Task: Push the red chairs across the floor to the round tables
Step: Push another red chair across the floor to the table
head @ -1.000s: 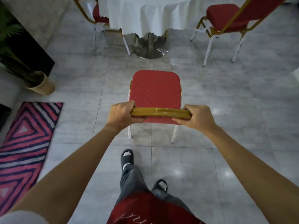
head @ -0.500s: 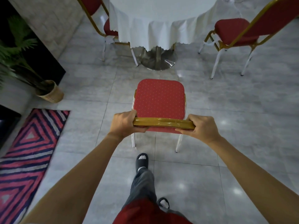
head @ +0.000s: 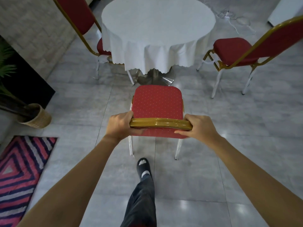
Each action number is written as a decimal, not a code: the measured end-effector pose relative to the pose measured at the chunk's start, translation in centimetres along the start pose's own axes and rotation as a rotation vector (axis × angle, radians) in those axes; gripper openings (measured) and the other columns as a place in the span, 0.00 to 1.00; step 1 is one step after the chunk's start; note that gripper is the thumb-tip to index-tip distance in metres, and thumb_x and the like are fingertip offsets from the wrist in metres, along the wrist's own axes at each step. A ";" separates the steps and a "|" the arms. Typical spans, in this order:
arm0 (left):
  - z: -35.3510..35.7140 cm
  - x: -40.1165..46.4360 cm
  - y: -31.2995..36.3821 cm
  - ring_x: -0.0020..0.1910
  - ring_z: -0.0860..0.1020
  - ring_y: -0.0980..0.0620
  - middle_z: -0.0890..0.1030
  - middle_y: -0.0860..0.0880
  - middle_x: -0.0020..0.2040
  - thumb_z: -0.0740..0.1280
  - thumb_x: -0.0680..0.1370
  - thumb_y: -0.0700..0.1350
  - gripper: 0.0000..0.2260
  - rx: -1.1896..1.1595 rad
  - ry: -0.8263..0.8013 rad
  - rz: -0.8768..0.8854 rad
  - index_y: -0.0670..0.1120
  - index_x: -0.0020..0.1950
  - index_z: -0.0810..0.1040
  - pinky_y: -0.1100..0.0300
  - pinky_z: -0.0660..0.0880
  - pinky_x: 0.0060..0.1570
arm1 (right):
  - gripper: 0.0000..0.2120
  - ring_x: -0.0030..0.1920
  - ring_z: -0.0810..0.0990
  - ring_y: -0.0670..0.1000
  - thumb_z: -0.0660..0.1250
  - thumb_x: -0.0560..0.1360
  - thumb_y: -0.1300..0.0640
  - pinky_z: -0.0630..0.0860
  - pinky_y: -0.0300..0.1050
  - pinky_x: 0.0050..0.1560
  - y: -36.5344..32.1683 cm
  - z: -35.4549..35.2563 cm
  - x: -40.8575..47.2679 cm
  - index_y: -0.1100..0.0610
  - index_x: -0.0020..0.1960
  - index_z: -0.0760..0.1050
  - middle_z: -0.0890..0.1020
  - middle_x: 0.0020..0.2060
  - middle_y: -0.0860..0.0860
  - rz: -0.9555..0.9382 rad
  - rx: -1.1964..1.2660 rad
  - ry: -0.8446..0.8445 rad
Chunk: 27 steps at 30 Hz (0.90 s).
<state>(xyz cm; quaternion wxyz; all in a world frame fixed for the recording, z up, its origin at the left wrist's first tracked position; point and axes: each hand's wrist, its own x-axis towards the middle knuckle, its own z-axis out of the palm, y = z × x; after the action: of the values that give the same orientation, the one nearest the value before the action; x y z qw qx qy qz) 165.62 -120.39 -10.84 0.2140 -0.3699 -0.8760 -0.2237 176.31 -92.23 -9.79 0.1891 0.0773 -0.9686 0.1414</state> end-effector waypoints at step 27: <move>10.5 29.4 -17.4 0.41 0.78 0.47 0.82 0.48 0.41 0.76 0.66 0.47 0.12 0.050 -0.559 -0.336 0.48 0.44 0.76 0.53 0.75 0.38 | 0.21 0.39 0.79 0.50 0.76 0.63 0.47 0.71 0.41 0.39 14.1 6.6 31.4 0.48 0.55 0.79 0.84 0.40 0.49 0.469 0.030 -0.377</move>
<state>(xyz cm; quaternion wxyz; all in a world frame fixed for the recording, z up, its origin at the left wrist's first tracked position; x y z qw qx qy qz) 131.86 -109.27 -7.52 -0.0658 -0.2622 -0.9547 -0.1241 142.39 -83.85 -6.88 -0.0332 -0.1208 -0.9759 0.1789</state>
